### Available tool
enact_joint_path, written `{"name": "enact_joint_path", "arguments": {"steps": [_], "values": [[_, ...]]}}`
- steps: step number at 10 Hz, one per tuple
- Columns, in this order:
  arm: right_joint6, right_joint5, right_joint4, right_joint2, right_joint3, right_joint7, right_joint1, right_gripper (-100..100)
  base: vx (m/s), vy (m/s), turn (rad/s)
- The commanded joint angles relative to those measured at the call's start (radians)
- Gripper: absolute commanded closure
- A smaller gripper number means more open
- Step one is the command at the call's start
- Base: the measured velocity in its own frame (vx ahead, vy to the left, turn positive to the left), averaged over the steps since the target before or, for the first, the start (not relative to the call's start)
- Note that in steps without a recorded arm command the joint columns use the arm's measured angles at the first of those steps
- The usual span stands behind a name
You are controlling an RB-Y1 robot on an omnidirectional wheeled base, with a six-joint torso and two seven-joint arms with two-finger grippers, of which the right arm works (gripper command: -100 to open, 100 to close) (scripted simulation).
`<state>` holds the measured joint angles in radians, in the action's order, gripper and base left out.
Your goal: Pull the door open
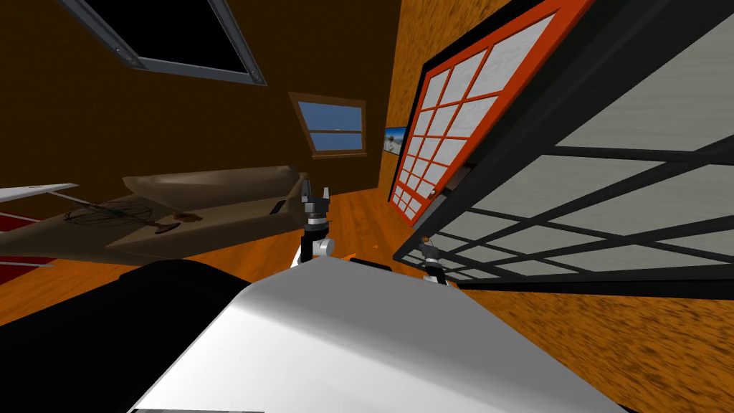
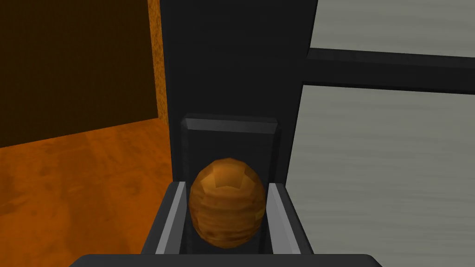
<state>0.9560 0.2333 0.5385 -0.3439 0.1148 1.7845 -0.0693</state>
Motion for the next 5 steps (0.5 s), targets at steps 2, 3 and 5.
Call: {"name": "enact_joint_path", "arguments": {"steps": [2, 3, 5], "values": [[0.022, -0.025, 0.001, -0.016, 0.034, 0.036, 0.015, 100, -0.205, -0.052, 0.041], [0.029, -0.033, 0.004, -0.022, 0.045, 0.047, 0.019, 100, -0.179, -0.056, 0.035], [0.022, -0.035, 0.022, -0.025, 0.049, 0.048, 0.028, 100, -0.153, -0.031, 0.024]]}}
